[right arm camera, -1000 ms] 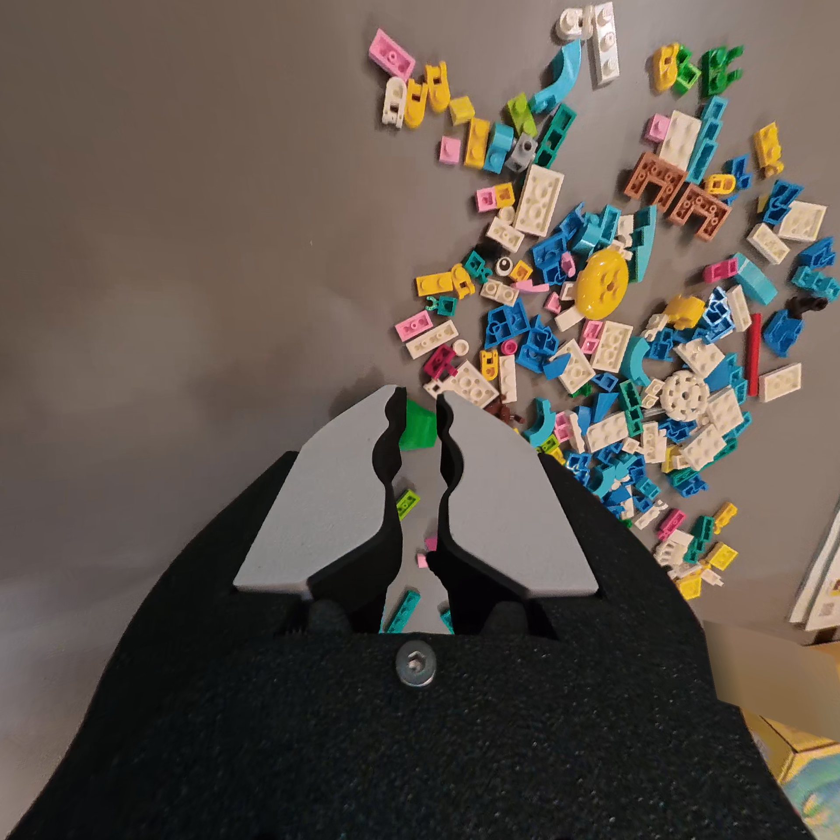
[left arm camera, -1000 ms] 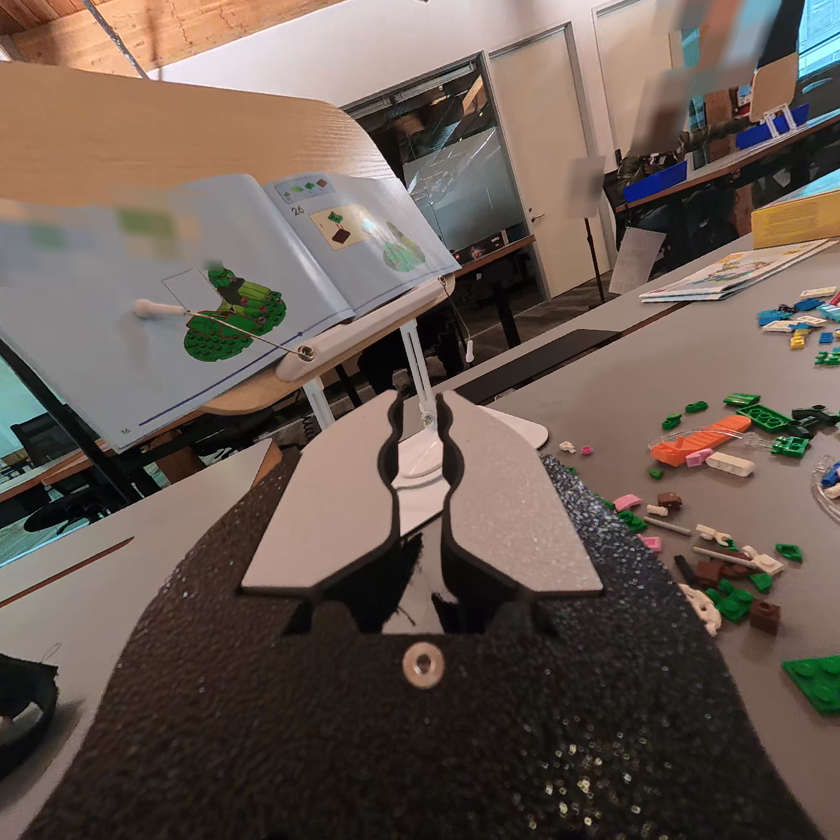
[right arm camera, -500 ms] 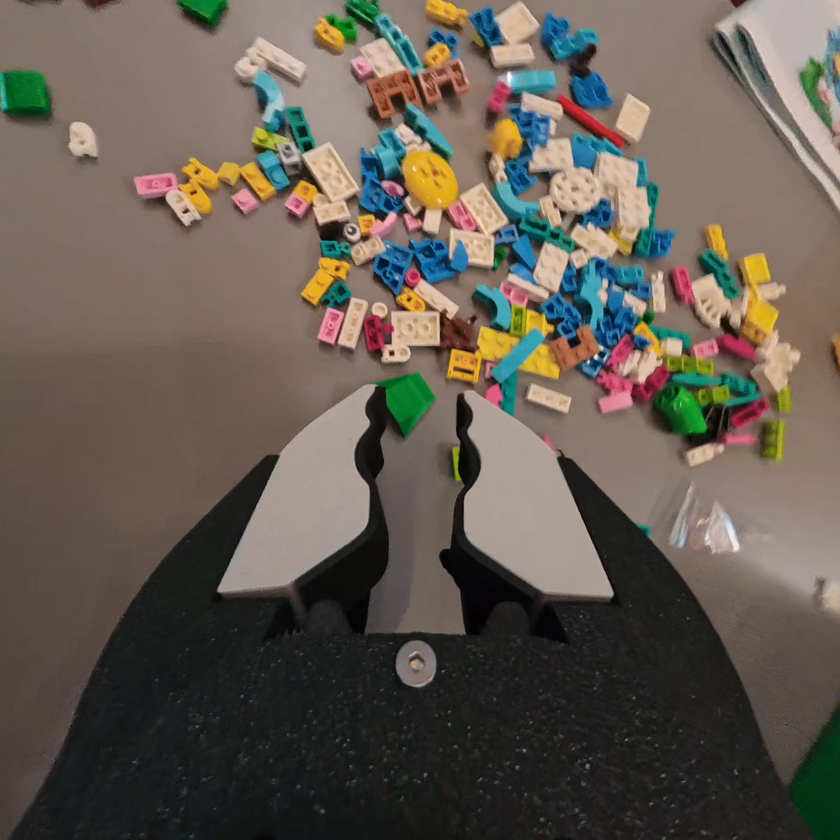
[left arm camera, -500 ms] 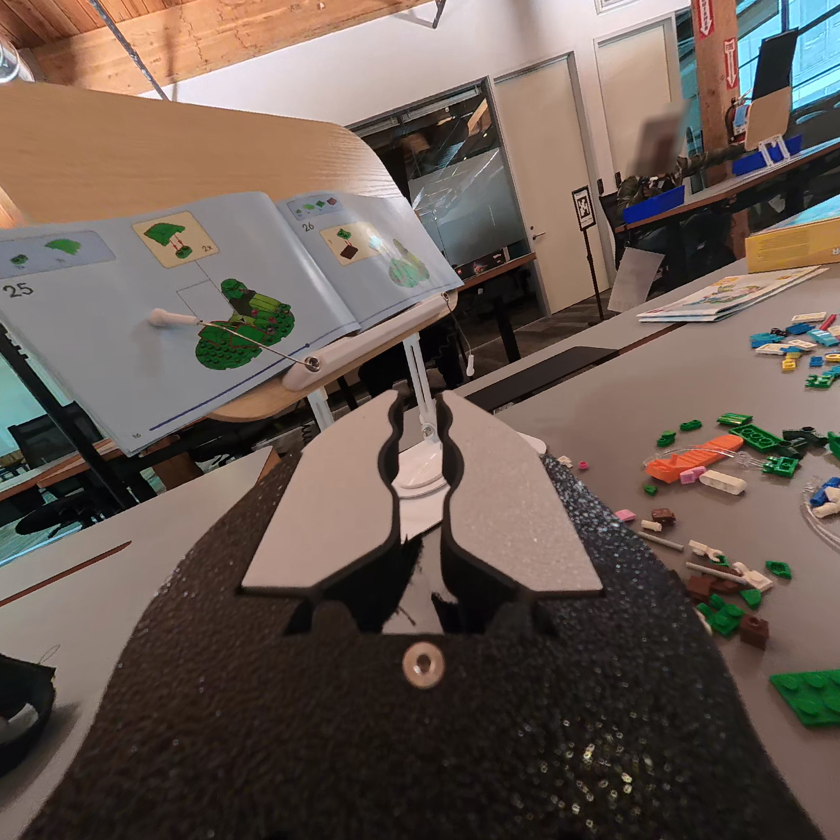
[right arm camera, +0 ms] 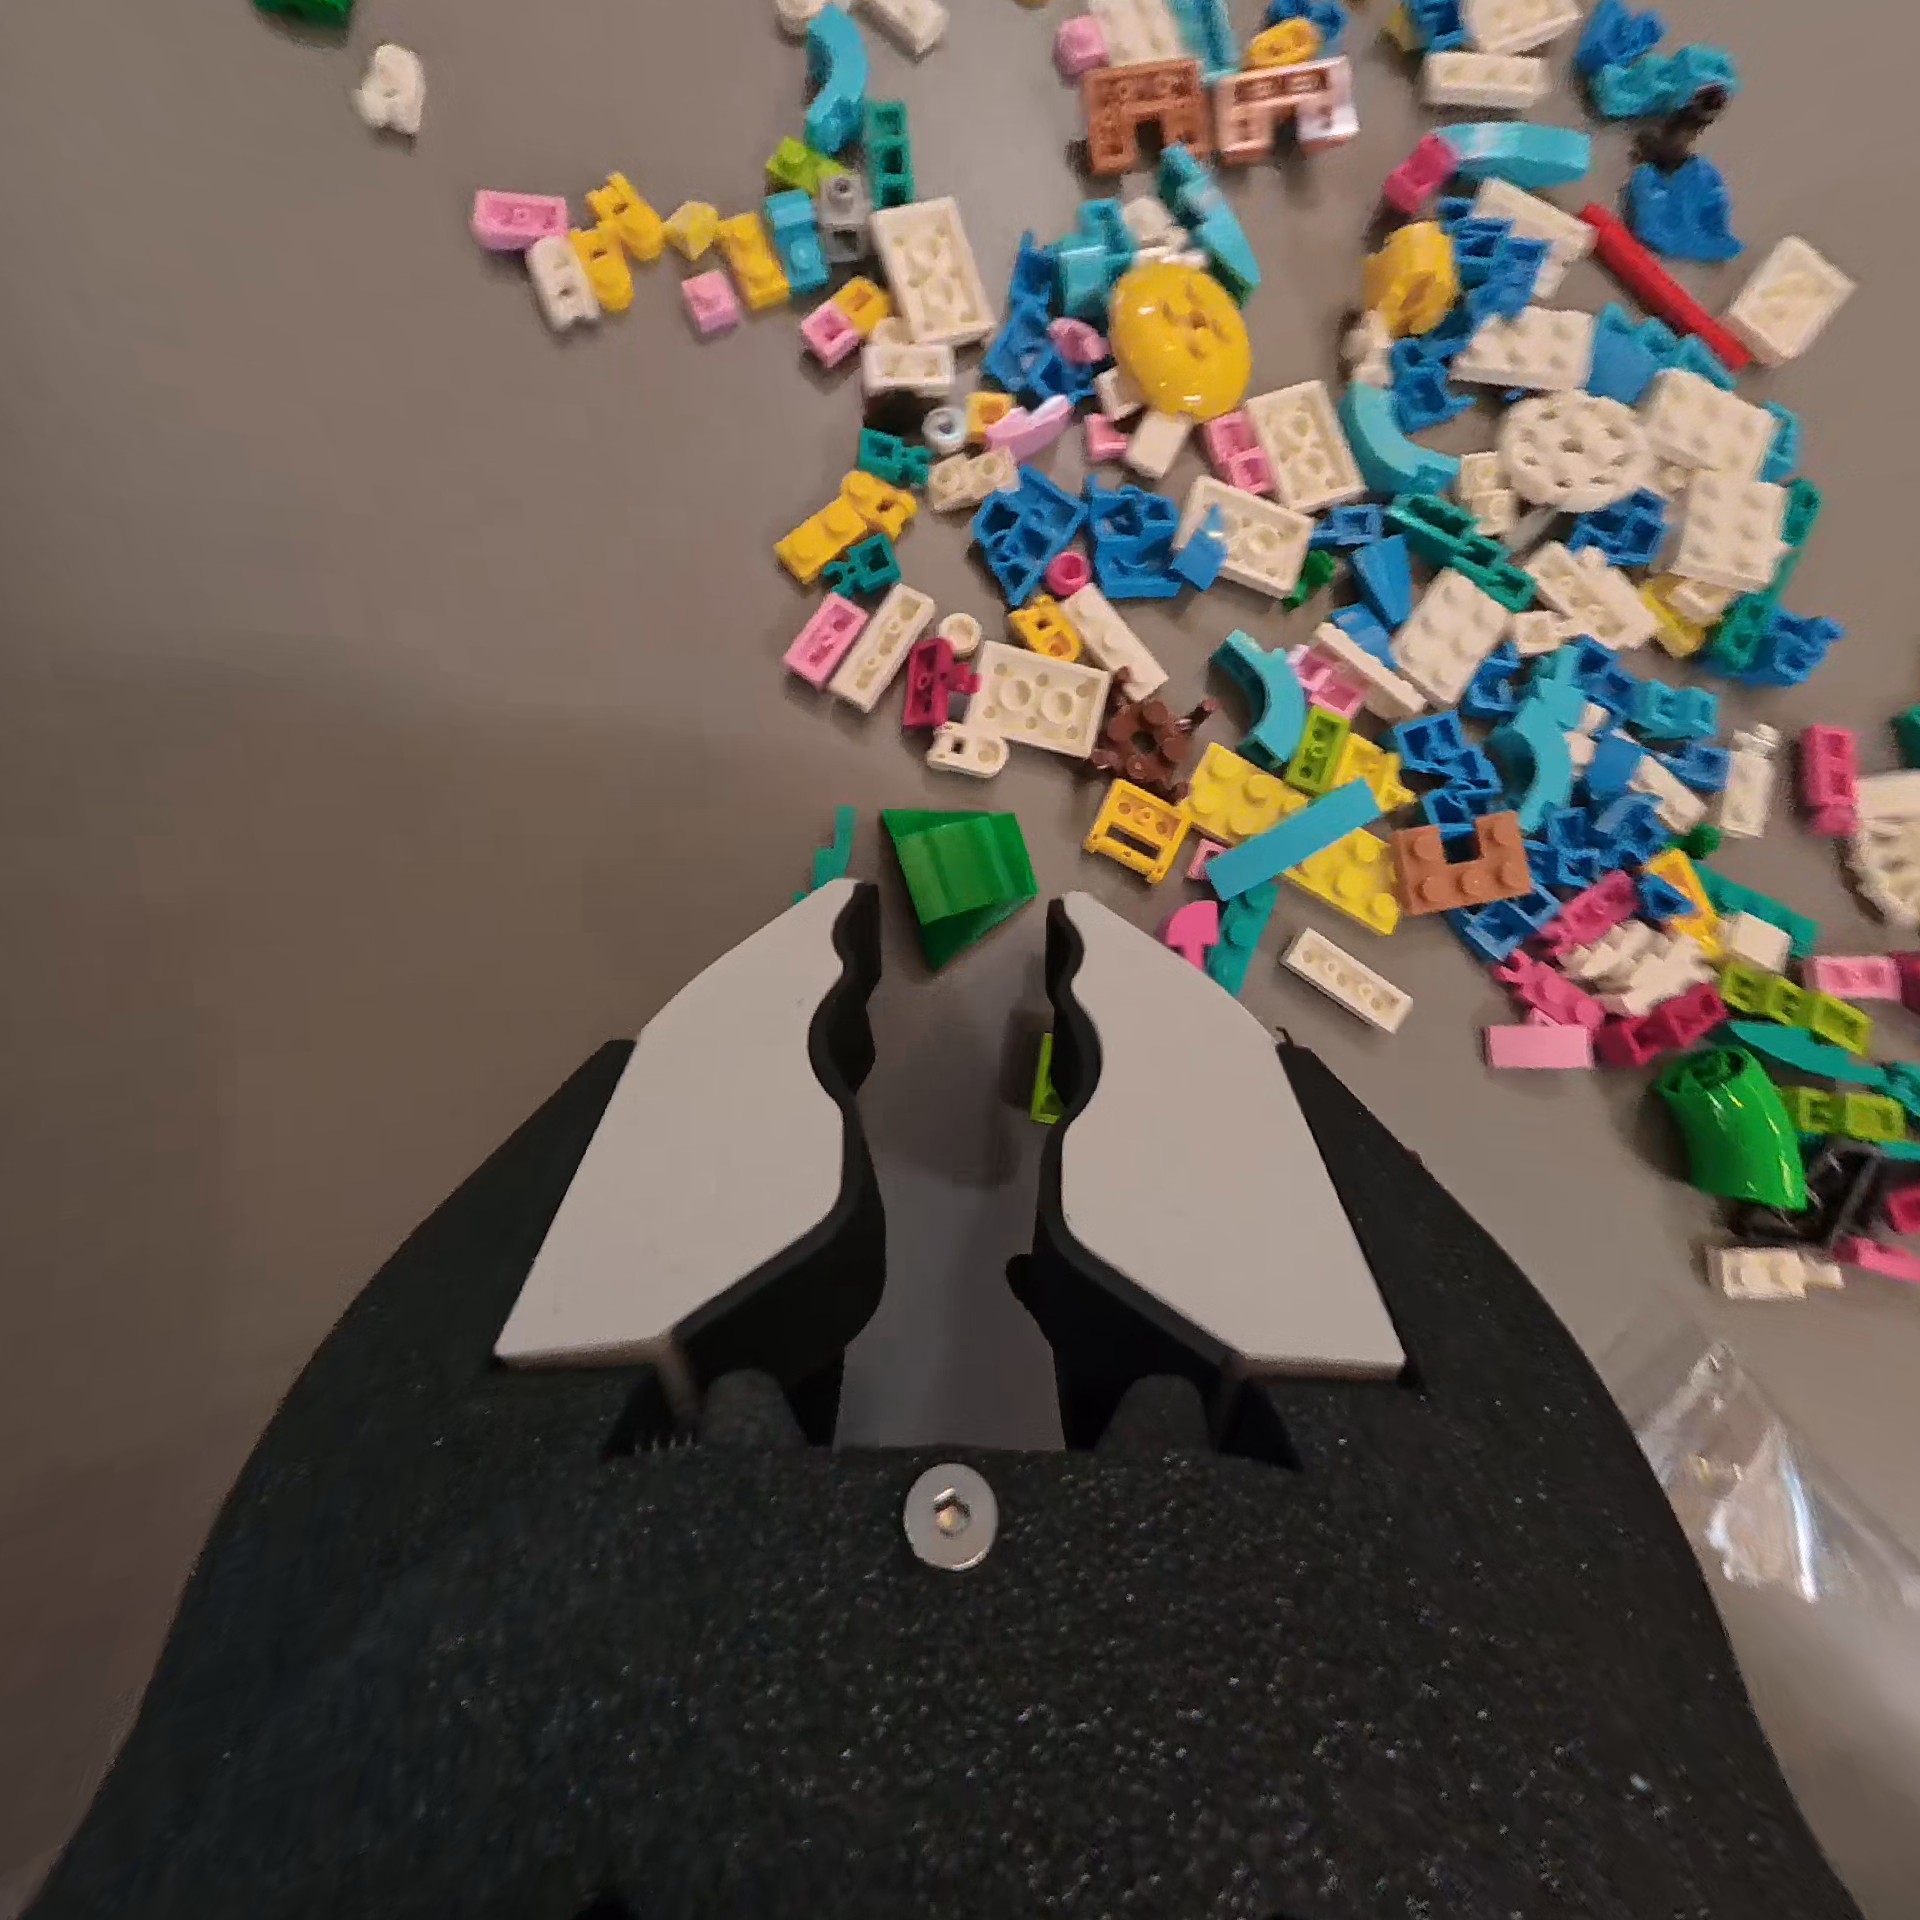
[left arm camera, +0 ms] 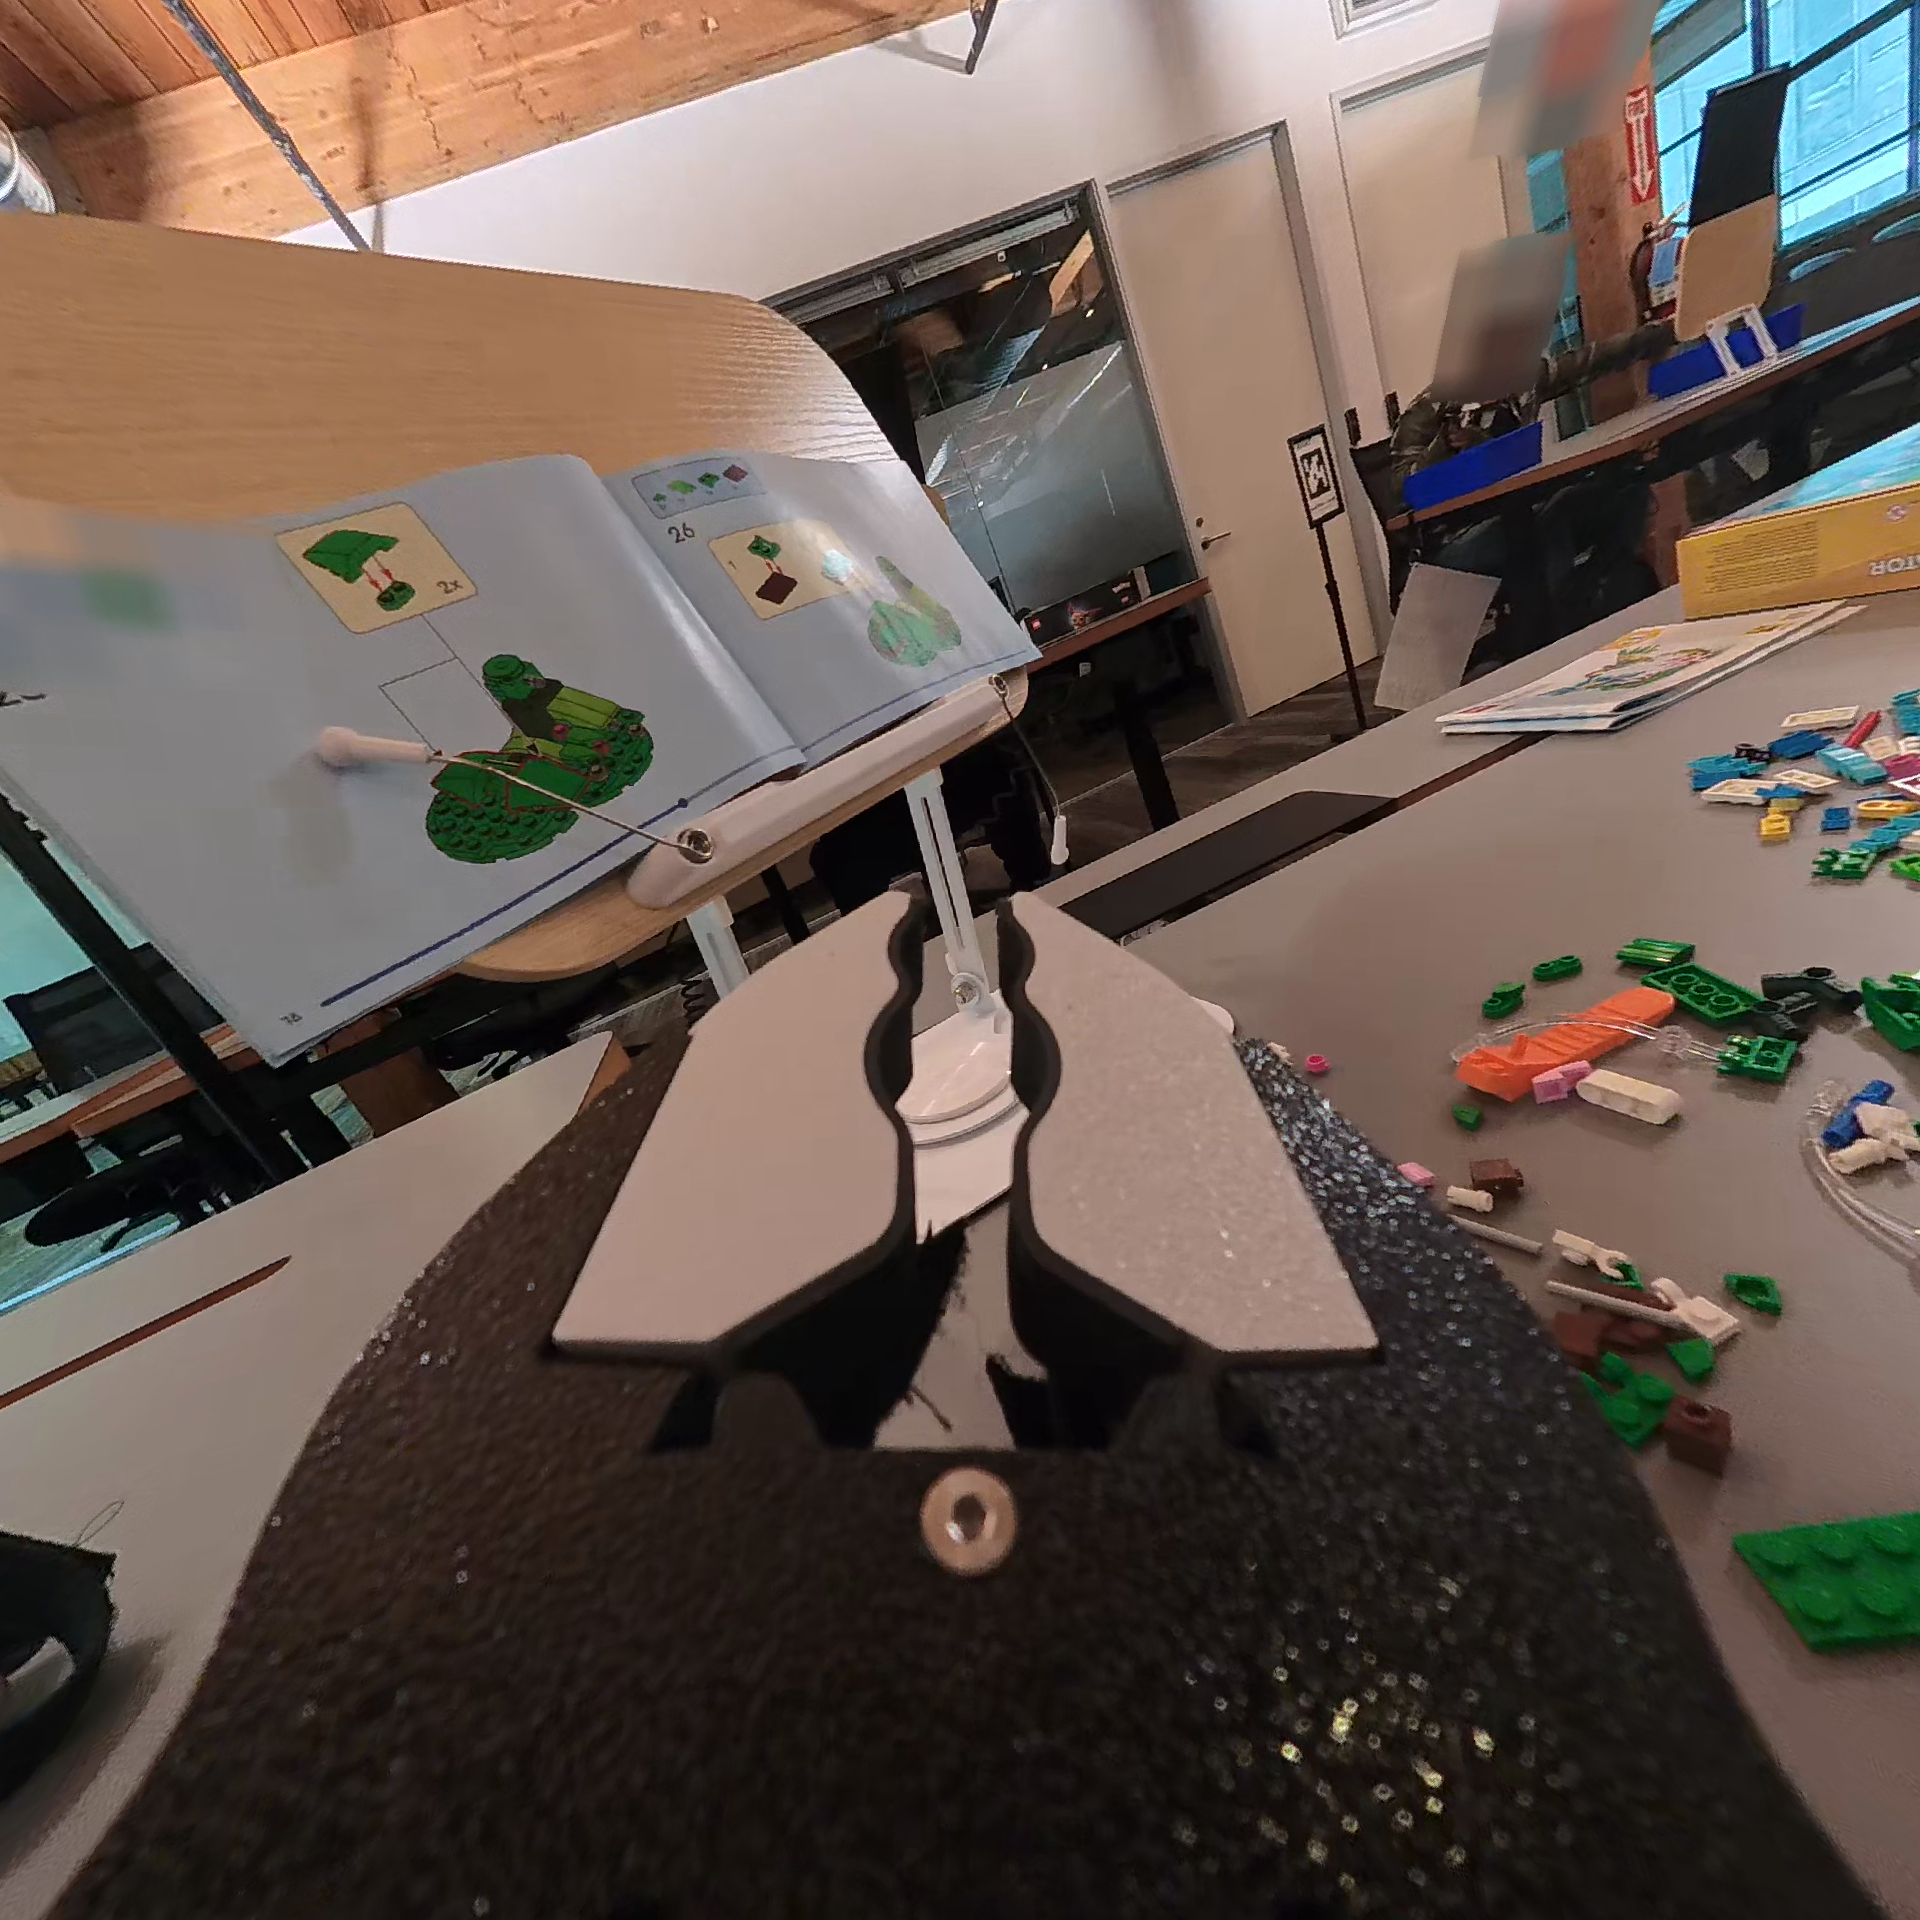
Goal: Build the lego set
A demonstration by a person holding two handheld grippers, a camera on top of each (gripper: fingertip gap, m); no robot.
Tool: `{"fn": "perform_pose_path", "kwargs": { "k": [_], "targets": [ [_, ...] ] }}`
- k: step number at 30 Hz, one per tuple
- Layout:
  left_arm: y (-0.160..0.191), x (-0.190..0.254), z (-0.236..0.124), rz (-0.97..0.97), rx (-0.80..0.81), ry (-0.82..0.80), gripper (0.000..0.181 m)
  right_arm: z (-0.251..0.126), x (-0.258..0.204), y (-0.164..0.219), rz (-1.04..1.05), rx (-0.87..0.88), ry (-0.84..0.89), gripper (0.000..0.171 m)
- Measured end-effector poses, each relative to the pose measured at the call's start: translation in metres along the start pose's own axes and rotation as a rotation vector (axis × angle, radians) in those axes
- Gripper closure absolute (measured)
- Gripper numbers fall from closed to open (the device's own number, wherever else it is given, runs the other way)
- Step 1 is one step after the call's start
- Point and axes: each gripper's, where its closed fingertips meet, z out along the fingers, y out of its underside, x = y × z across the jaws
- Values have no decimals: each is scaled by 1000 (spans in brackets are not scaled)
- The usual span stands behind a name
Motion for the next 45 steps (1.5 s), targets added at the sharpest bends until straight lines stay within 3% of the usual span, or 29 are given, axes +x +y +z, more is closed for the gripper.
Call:
{"fn": "perform_pose_path", "kwargs": {
  "k": [5, 11, 14, 20, 27, 31, 34, 36, 40, 45],
  "targets": [
    [0, 0, 0, -1, 2, 2, 168, 5, -6, -1, -135, 37, -121, 139],
    [2, 2, 1, 4, -8, 9, 168, 9, 0, -4, -185, 25, -124, 137],
    [3, 2, 1, 3, -12, 12, 168, 12, -4, -7, -168, 25, -164, 148],
    [4, 4, 2, 10, -14, 18, 168, 13, -1, -9, -124, 51, -159, 148],
    [-5, 11, 2, 9, 15, 39, 168, -6, -11, -42, 52, 319, -298, 148],
    [-31, 60, 2, 20, 94, 215, 163, -23, -30, -86, 74, 514, -452, 148],
    [-44, 131, -5, 119, 123, 455, 153, -15, -51, -120, -13, 528, -528, 148],
    [-44, 172, -11, 264, 134, 532, 145, -3, -70, -143, -102, 503, -579, 148],
    [-48, 222, -32, 545, 224, 539, 138, 25, -114, -182, -278, 440, -701, 148],
    [-51, 244, -53, 633, 279, 524, 126, 48, -155, -209, -465, 370, -807, 148]
  ]
}}
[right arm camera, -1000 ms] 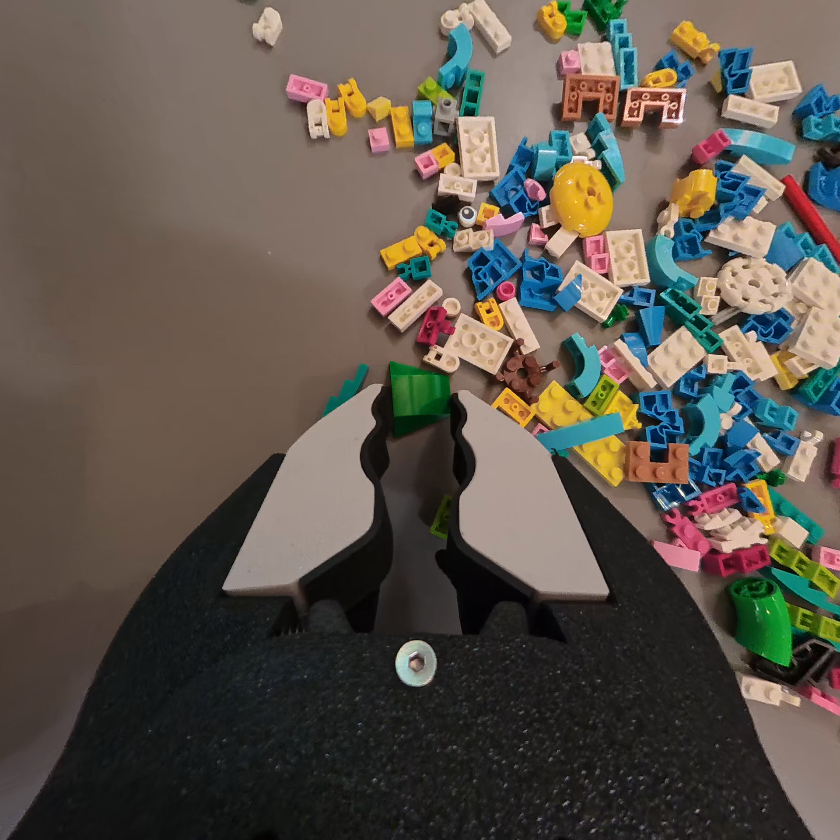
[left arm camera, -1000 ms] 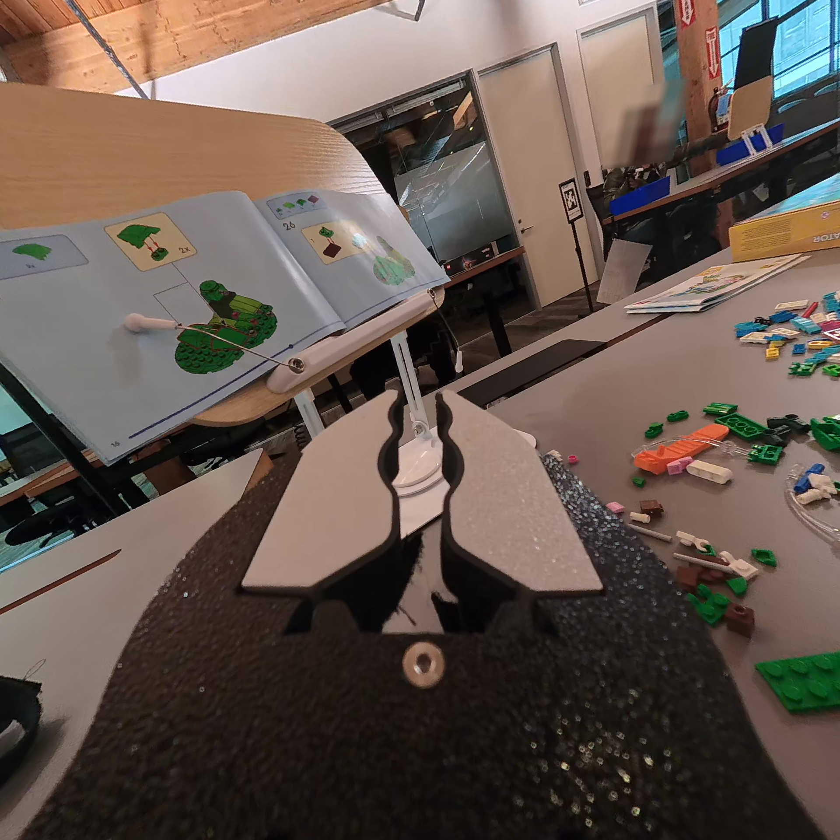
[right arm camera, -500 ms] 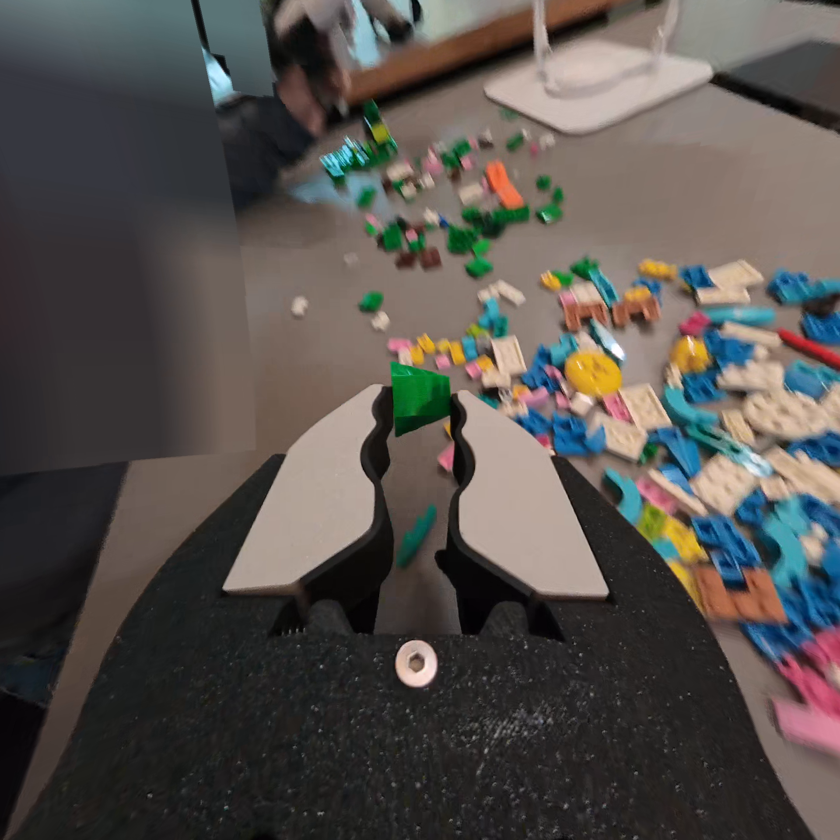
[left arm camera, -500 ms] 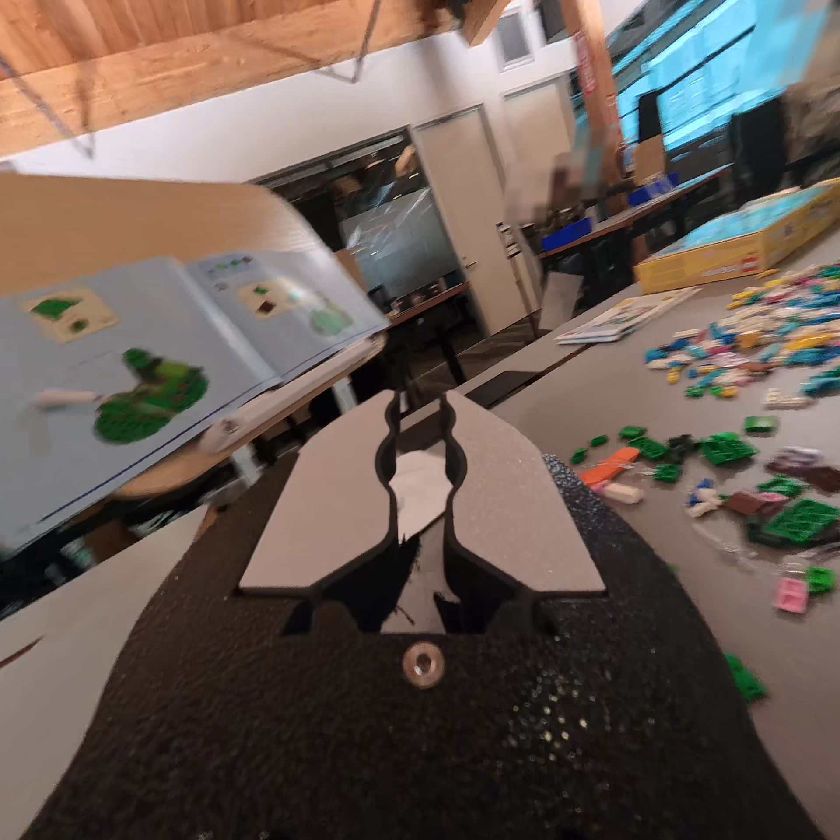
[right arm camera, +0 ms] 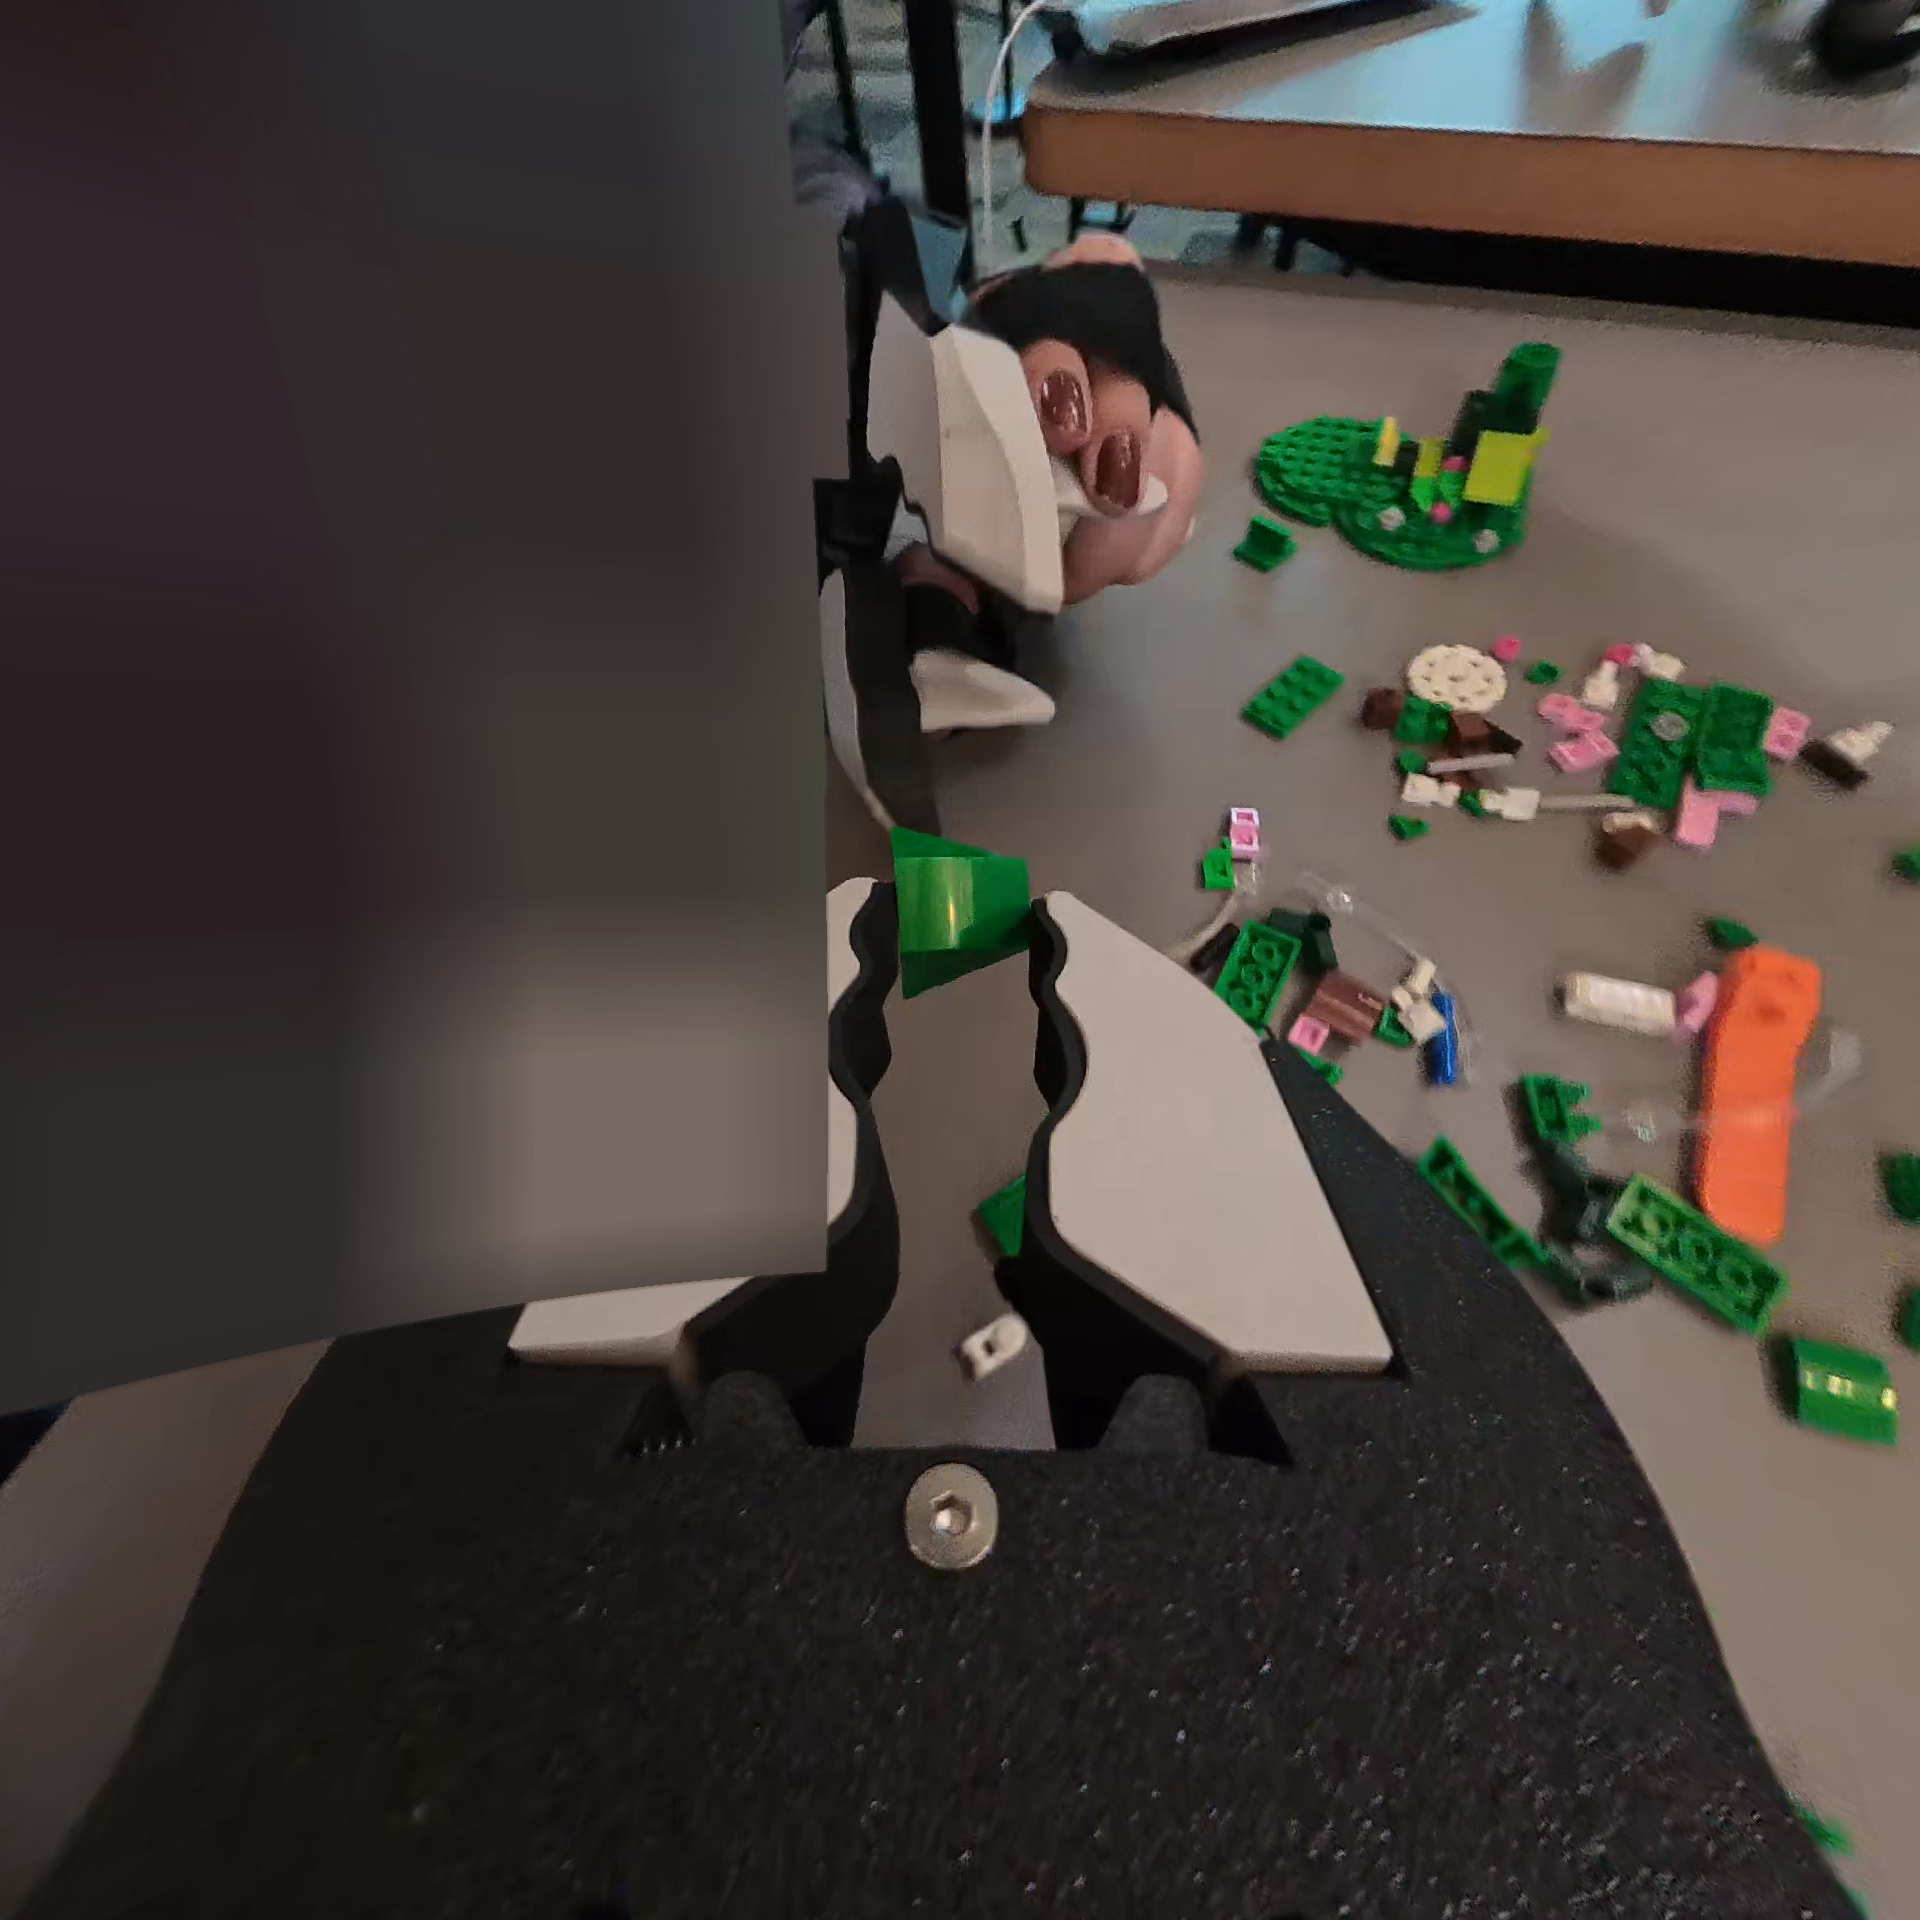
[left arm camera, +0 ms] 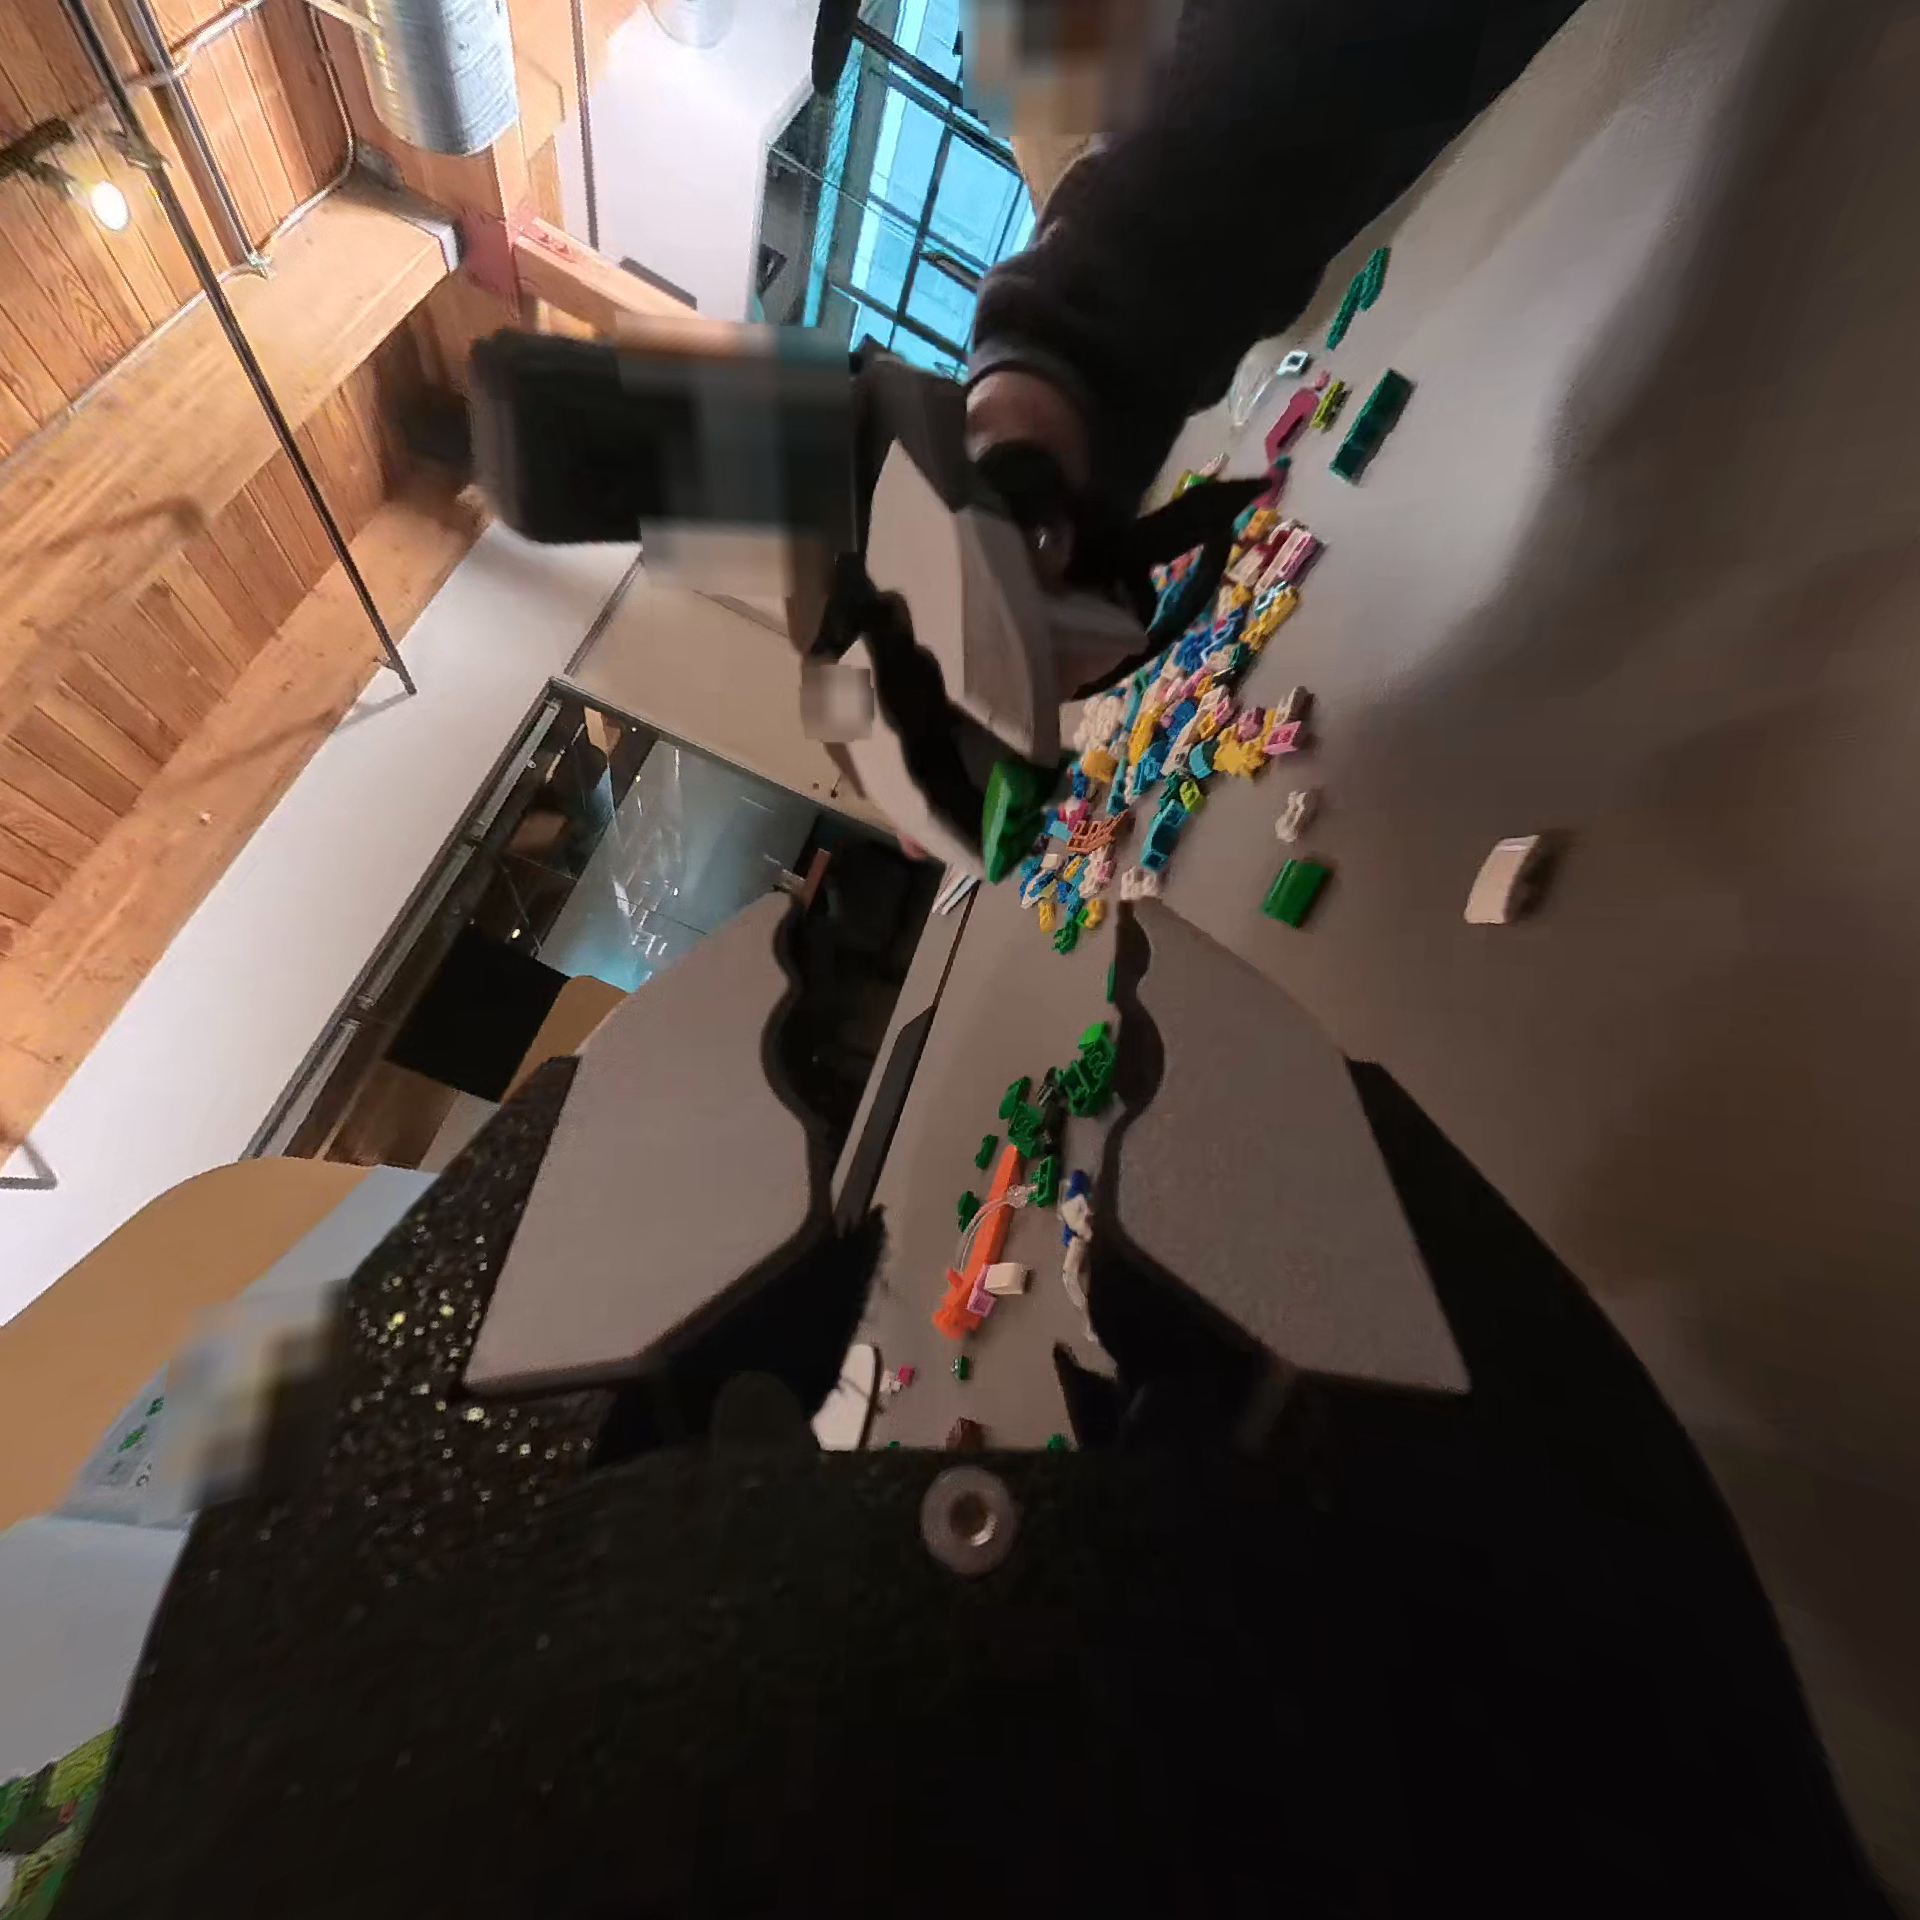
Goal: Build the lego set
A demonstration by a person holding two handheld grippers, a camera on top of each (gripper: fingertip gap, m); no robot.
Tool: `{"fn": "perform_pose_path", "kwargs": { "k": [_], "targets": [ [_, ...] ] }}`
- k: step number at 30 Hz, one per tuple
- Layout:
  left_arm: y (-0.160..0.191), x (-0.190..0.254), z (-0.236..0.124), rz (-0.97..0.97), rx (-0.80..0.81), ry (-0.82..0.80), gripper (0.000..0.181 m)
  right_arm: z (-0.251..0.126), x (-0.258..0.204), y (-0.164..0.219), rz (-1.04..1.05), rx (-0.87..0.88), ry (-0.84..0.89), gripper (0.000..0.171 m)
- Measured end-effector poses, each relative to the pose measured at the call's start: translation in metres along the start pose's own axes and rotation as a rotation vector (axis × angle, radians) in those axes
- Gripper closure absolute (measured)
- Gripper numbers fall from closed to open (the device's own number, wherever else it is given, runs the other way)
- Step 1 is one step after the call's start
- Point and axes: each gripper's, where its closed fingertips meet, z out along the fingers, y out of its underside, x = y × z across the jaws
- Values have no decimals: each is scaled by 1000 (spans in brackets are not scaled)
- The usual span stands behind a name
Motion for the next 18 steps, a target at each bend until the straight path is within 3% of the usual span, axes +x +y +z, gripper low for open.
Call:
{"fn": "perform_pose_path", "kwargs": {
  "k": [7, 9, 14, 16, 18],
  "targets": [
    [5, 11, 8, 24, -39, 31, 123, 21, -1, -6, -77, -76, -80, 148],
    [3, 13, 8, 40, -30, 34, 130, 23, -3, -4, -86, -88, -90, 148],
    [-3, 15, 6, 106, 19, 19, 172, 26, -5, -6, -89, -67, -109, 148],
    [-3, 12, 5, 104, 17, 8, 173, 25, -3, -8, -93, -43, -90, 147],
    [1, 4, 4, 59, 6, -9, 173, 20, 9, -11, -107, -21, -4, 131]
  ]
}}
